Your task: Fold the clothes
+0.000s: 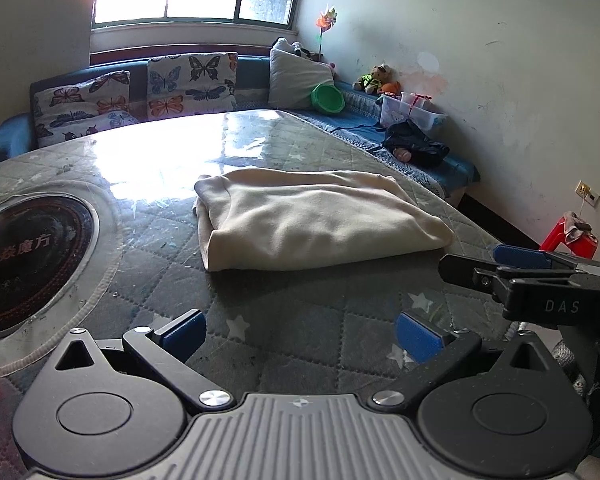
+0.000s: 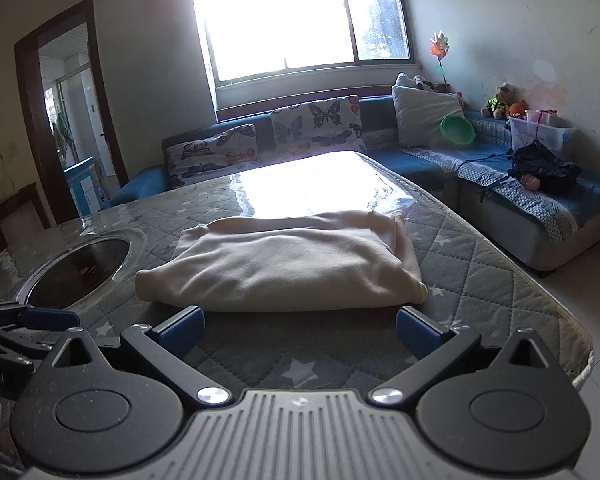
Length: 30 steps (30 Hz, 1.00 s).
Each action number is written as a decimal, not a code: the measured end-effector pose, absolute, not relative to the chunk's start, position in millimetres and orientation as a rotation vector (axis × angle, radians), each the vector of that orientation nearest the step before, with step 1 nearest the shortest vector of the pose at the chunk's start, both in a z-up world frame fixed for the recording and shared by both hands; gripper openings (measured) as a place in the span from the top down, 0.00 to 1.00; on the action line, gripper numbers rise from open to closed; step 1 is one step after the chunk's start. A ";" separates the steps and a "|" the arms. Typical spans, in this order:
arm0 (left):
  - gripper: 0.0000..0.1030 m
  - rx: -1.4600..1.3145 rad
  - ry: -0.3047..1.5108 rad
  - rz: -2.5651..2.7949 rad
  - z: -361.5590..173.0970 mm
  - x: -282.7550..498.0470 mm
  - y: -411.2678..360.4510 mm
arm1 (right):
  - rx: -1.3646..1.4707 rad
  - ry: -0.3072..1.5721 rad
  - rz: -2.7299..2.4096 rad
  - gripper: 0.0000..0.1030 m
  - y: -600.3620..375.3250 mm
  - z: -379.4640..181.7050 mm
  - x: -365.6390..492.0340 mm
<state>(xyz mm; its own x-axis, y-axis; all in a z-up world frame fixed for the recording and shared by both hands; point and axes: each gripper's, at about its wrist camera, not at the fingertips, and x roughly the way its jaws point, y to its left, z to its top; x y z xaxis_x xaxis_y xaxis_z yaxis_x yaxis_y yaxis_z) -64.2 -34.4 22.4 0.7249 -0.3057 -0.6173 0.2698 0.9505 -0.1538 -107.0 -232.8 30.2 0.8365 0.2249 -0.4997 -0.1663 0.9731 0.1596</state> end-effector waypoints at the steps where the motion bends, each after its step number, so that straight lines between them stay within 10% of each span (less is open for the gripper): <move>1: 0.00 -0.054 0.690 -0.316 22.7 -66.3 -34.2 | 0.111 0.540 0.207 0.00 -232.1 31.0 -110.1; 30: 0.00 -0.065 0.713 -0.273 11.3 -80.7 -22.2 | 0.050 0.556 0.209 0.00 -207.4 22.6 -136.2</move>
